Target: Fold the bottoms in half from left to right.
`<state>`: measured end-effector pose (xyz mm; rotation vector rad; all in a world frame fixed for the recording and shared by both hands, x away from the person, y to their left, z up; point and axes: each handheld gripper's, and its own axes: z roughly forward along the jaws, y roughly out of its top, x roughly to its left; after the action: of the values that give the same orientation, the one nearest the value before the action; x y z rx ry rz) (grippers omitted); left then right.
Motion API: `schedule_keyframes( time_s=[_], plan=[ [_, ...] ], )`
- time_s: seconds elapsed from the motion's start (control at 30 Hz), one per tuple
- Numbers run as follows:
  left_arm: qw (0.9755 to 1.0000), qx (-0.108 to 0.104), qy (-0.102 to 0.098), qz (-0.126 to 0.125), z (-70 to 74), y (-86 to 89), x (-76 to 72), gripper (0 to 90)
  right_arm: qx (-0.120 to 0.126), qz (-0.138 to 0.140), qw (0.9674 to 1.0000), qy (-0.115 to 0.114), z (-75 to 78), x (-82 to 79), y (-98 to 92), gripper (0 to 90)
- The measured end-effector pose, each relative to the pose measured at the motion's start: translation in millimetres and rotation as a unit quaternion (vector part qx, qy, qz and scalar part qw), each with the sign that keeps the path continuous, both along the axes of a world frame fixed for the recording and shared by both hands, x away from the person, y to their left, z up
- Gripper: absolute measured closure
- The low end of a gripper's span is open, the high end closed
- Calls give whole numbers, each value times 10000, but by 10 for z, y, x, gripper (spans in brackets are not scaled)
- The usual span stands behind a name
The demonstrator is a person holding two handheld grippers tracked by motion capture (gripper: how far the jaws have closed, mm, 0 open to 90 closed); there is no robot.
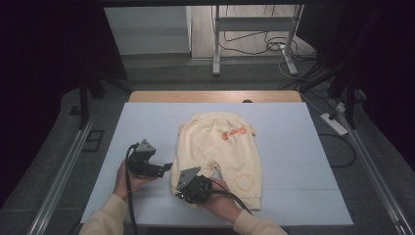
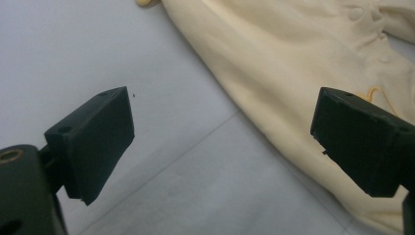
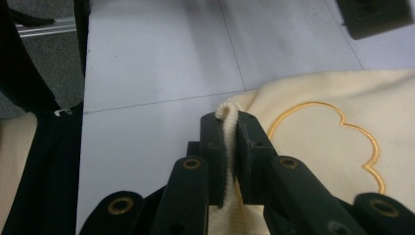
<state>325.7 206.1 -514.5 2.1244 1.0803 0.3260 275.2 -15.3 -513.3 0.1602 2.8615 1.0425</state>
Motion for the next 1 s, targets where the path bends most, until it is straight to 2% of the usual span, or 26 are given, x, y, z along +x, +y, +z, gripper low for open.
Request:
schedule_keyframes(
  time_s=[0.6,1.0],
  plan=[
    [9998,-148,18,-122,62,-153,343,109,-8,10,10000,38,-1,3,-3,822],
    [9996,-226,116,-144,65,-239,646,116,-13,10,10000,17,4,0,-5,822]
  ],
)
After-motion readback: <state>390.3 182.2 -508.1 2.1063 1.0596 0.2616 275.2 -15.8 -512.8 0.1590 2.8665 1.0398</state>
